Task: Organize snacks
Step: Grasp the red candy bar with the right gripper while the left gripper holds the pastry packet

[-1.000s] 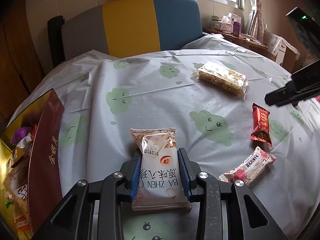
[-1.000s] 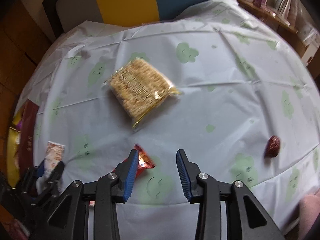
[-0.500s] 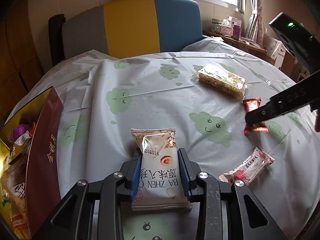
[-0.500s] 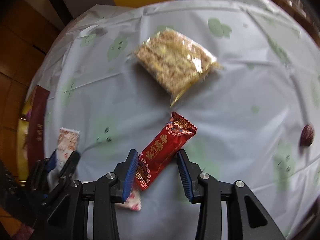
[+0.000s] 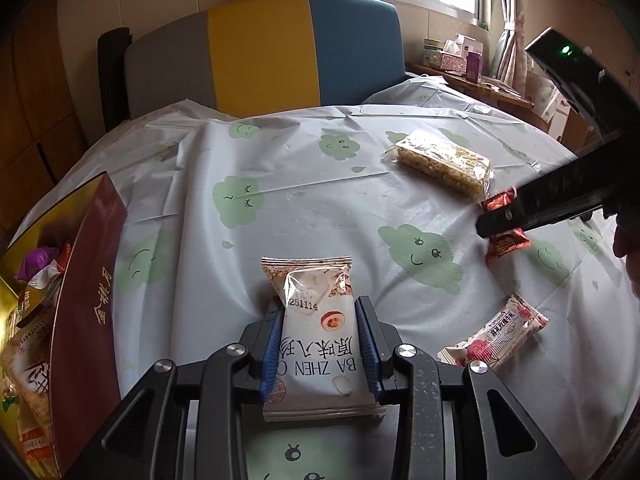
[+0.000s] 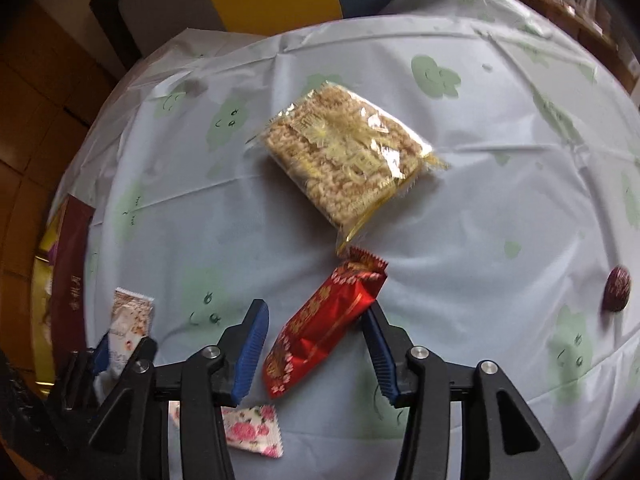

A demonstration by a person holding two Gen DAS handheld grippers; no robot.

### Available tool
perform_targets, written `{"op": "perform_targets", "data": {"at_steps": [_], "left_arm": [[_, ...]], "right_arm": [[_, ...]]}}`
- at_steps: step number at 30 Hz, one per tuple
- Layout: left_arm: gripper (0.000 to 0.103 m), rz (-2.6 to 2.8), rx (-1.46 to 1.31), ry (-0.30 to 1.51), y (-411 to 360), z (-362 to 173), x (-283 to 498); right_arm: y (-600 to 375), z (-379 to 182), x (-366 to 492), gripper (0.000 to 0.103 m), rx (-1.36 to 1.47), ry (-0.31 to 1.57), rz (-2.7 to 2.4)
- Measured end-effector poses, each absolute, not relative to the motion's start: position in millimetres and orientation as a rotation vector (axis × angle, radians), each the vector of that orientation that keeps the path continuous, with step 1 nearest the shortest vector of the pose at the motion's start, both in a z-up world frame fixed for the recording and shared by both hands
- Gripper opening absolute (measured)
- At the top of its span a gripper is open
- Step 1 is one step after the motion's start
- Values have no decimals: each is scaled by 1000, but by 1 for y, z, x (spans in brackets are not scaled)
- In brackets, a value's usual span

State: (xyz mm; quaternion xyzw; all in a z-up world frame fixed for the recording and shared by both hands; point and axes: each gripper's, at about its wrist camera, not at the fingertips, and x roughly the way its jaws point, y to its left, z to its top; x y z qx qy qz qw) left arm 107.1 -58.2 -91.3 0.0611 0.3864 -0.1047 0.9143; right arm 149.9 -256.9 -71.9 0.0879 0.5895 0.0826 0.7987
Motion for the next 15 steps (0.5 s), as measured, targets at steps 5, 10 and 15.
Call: {"op": "perform_targets", "data": {"at_steps": [5,10,15], "left_arm": [[36,-212,131,794,-59,-91,107],[36,-211,131,799,-60,-91,107],[35,-204,143,818,-62,-89,110]], "right_arm": [[-232,-68,143,23,38,1256,197],[-225,-70,142,22,-17,1264,217],[-239,-70,145,22,11,1272,222]]}}
